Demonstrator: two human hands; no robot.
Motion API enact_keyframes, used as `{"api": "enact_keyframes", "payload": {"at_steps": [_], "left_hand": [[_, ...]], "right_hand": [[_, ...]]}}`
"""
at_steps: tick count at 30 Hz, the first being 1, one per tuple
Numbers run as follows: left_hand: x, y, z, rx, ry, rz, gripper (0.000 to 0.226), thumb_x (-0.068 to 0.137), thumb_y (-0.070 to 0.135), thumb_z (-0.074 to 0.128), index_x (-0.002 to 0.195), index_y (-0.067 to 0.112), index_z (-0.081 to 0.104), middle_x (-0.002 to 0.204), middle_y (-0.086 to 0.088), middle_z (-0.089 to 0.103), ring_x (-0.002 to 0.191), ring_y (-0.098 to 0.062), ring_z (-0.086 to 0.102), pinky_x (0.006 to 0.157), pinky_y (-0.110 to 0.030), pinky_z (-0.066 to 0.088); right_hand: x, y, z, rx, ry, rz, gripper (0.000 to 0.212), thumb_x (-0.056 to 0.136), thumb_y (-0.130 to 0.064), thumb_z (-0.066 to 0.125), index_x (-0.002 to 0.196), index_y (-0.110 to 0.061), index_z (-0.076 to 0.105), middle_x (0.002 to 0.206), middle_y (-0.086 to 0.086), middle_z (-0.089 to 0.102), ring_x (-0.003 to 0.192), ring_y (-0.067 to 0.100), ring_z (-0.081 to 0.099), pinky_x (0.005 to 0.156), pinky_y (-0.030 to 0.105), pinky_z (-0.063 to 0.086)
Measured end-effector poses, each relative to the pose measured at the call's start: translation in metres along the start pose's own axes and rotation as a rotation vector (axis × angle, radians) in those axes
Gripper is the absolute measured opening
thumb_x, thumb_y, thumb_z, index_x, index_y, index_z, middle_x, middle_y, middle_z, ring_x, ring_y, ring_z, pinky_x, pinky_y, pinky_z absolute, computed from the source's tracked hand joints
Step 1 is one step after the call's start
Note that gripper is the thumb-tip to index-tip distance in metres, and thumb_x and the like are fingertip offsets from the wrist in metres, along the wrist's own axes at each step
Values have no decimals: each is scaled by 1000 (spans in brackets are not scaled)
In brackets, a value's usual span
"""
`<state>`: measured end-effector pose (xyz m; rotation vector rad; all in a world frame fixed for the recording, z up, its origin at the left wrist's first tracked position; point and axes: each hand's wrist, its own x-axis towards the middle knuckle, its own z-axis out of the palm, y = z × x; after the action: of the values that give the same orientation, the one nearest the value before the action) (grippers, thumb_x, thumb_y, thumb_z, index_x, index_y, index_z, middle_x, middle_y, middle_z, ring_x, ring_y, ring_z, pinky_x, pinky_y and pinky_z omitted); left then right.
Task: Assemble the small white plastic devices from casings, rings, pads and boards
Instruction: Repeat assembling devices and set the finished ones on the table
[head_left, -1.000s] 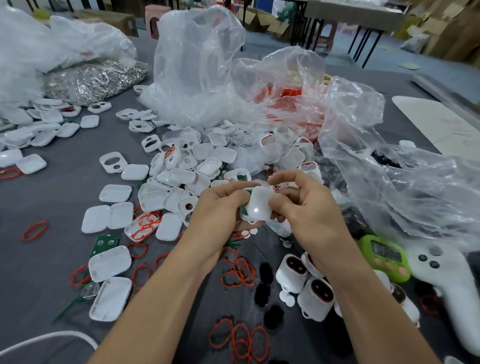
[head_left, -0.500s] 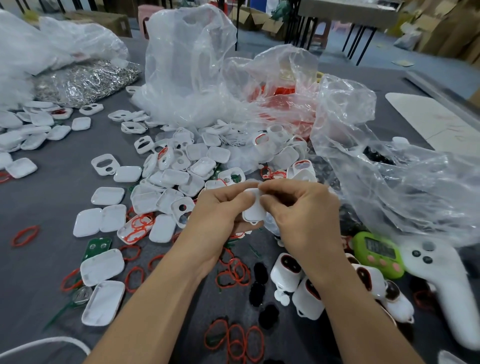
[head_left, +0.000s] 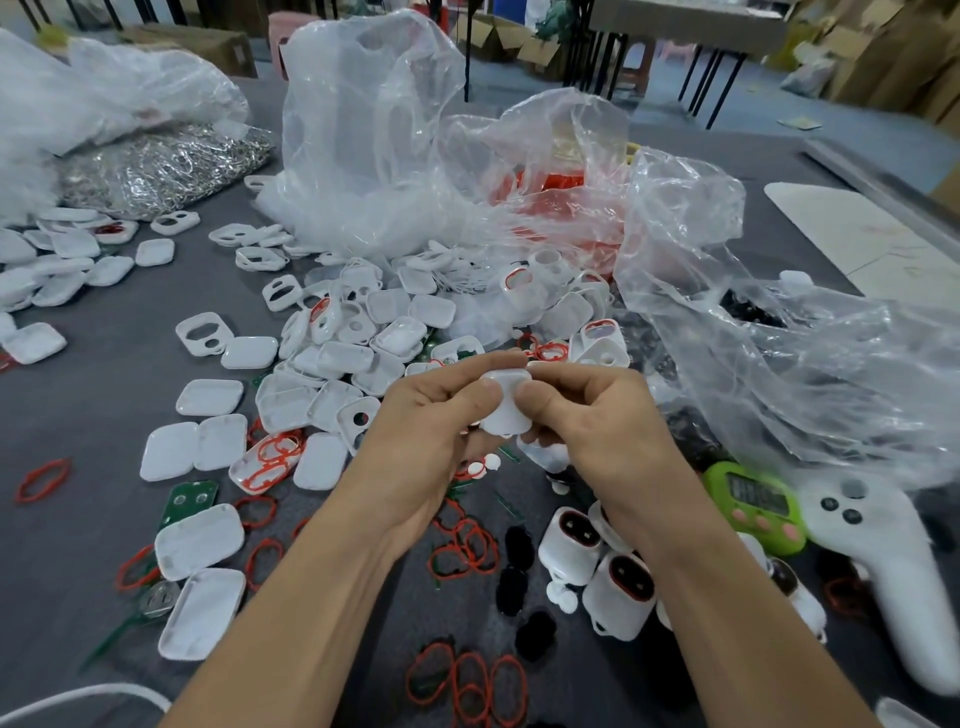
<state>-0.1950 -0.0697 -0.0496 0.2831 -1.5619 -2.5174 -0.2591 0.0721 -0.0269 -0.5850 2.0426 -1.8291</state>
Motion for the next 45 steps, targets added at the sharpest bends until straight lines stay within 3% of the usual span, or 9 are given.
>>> {"api": "enact_keyframes", "payload": {"at_steps": [6, 10, 13, 18, 21, 24, 31, 39, 45], "left_hand": [[0, -2, -1, 44, -26, 44, 23, 98, 8, 62, 115, 11, 77, 117, -16, 75, 110, -32, 71, 99, -50, 56], [-1, -3, 0, 112, 7, 69, 26, 88, 17, 69, 111, 17, 80, 110, -17, 77, 104, -36, 73, 85, -42, 61], [0, -4, -2, 158, 33, 87, 23, 88, 16, 70, 109, 18, 81, 107, -23, 75, 97, -41, 71, 84, -51, 58], [-3, -3, 2, 189, 108, 100, 24, 94, 1, 66, 101, 17, 83, 99, -12, 79, 83, -16, 74, 60, -28, 57], [-2, -4, 4, 158, 191, 60, 23, 94, 3, 65, 102, 16, 82, 98, -24, 74, 80, -26, 62, 66, -35, 51], [-2, -1, 6, 38, 220, 25, 22, 96, 3, 62, 107, 9, 79, 91, -14, 76, 74, -22, 65, 61, -26, 54], [-5, 3, 3, 182, 173, 77, 33, 92, -1, 67, 108, 25, 80, 87, -5, 80, 71, -15, 74, 70, -29, 63], [-8, 1, 7, 189, 186, 120, 42, 88, -12, 67, 87, 26, 84, 79, -13, 79, 63, -19, 74, 59, -26, 61], [-6, -1, 8, 442, 340, 225, 46, 81, 4, 80, 88, 49, 80, 76, 1, 79, 71, -25, 77, 74, -42, 64]], "right_hand": [[-2, 2, 0, -19, 91, -70, 17, 78, -33, 76, 85, -48, 80, 72, -8, 78, 56, 4, 67, 61, 15, 52], [-3, 4, 2, -83, 136, -96, 20, 78, -36, 76, 85, -55, 78, 76, -12, 78, 69, 5, 73, 70, 24, 57], [-4, 3, 4, -119, 150, -125, 25, 83, -27, 80, 82, -52, 79, 75, -16, 77, 71, 2, 73, 70, 18, 55], [-3, 8, 8, -174, 216, -83, 17, 87, -23, 82, 85, -40, 78, 63, -22, 71, 62, -5, 66, 63, 9, 47], [-1, 7, 11, -157, 116, -43, 15, 87, -30, 79, 81, -45, 79, 74, -18, 75, 68, -1, 69, 70, 19, 53], [-2, 9, 9, -235, 41, 16, 11, 79, -37, 69, 84, -42, 78, 75, -10, 77, 72, 9, 73, 75, 35, 61], [1, 6, -1, -46, 13, 52, 23, 91, -4, 72, 82, -23, 82, 72, 9, 77, 60, 16, 71, 61, 24, 57], [-1, 7, -1, -24, 31, 110, 17, 88, 2, 72, 79, -10, 81, 69, 11, 76, 56, 19, 70, 56, 23, 57], [-2, 8, 7, -214, 184, -7, 29, 85, -24, 74, 76, -51, 77, 76, -12, 78, 73, 10, 76, 77, 37, 63]]}}
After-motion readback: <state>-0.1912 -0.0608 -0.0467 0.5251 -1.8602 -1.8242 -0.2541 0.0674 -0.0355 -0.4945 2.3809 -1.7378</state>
